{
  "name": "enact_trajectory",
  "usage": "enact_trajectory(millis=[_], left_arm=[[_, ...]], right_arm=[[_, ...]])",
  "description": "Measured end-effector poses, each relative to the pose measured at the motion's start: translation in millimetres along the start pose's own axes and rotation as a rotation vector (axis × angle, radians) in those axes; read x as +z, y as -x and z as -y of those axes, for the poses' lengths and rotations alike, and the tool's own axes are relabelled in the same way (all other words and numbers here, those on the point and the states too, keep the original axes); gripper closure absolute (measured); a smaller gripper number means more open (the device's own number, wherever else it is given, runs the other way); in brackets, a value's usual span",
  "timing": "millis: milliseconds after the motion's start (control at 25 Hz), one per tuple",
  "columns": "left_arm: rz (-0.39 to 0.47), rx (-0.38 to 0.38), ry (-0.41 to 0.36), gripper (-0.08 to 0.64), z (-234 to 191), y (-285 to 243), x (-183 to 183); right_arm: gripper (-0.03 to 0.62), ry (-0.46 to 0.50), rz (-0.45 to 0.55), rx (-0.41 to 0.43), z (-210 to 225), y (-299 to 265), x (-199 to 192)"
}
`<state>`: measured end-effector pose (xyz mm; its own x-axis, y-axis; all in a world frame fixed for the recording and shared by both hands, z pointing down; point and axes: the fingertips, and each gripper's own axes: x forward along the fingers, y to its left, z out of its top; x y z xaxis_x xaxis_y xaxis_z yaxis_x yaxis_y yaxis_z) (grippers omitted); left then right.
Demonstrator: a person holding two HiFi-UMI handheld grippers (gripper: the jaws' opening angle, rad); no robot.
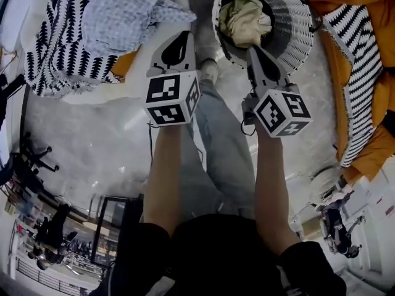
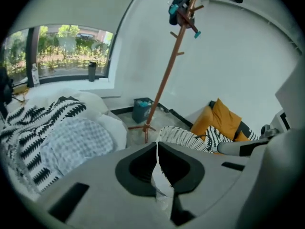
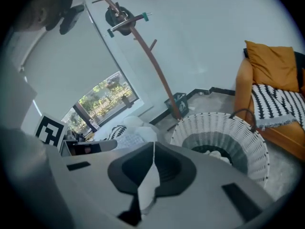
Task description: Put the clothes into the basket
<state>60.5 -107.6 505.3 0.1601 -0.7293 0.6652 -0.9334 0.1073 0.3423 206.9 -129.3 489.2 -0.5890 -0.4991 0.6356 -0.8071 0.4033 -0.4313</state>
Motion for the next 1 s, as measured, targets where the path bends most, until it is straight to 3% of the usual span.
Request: enact_trajectory(millis=[200, 480, 1000], left_arm=[[0.047, 0.104, 0.061, 0.543, -70, 47, 0], [0.071, 0.291, 0.179, 0.543, -166, 91, -34], [0.098, 0.410, 0.313, 0.543, -250, 125, -69]], right_arm=[[0.577, 0.073, -0.023, 0.109, -71, -32, -4], [0.577, 0.173, -0.119, 0.260, -142, -82, -30], [0.577, 0.327, -0.264, 0.384, -215, -145, -83]])
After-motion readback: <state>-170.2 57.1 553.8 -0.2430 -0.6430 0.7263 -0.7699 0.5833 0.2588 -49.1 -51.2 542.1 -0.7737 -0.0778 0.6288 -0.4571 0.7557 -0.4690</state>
